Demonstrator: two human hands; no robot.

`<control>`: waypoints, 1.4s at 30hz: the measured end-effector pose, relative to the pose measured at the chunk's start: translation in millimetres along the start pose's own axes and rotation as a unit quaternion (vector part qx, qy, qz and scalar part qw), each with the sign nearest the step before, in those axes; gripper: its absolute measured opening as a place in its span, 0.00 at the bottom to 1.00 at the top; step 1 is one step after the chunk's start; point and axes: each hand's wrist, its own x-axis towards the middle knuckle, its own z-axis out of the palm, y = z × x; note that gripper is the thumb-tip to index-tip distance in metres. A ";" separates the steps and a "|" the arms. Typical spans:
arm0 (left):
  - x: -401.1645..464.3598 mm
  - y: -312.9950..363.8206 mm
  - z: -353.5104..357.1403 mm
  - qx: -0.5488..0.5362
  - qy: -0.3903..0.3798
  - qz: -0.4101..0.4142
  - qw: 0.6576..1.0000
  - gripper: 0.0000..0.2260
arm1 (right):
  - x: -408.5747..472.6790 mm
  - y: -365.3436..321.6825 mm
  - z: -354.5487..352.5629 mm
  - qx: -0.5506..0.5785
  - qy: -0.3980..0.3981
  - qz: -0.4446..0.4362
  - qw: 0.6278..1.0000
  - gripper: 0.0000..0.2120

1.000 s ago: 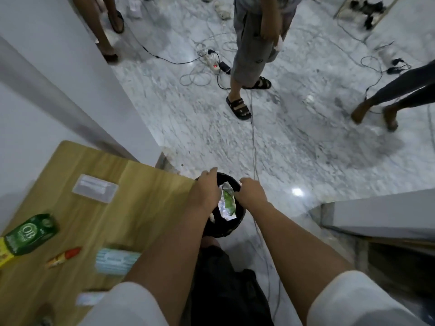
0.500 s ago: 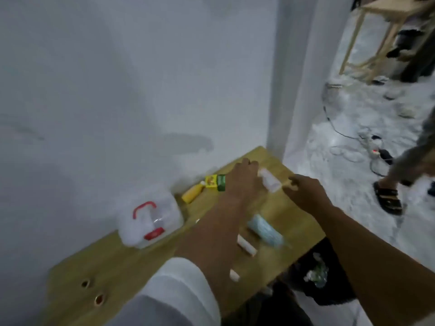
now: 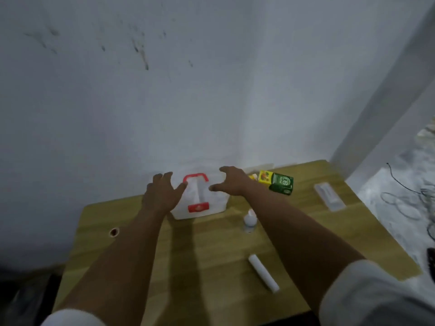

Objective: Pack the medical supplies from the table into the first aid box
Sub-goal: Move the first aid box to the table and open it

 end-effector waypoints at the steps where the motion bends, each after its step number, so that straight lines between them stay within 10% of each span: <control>1: 2.5 -7.9 12.5 -0.031 0.001 -0.001 1.000 0.37 | 8.0 1.0 7.5 -0.005 0.005 -0.003 1.000 0.46; 8: 0.1 -30.3 62.7 -0.121 0.158 0.046 0.979 0.32 | 23.1 11.6 22.9 0.028 0.062 -0.030 0.997 0.45; 21: -125.8 -53.9 42.9 -0.110 0.101 0.043 0.988 0.36 | -120.9 17.0 97.9 -0.105 0.171 -0.128 0.971 0.25; 26: -174.0 -52.8 50.2 -0.129 0.105 0.053 0.985 0.35 | -168.8 35.2 119.8 -0.162 0.193 -0.154 0.955 0.33; 34: -225.9 -66.8 76.7 -0.182 0.090 0.100 0.974 0.52 | -187.1 74.2 165.3 -0.244 0.271 -0.301 0.881 0.38; 42: -233.5 -79.1 78.1 -0.122 0.105 0.141 0.977 0.50 | -180.2 81.2 168.8 -0.262 0.330 -0.387 0.820 0.21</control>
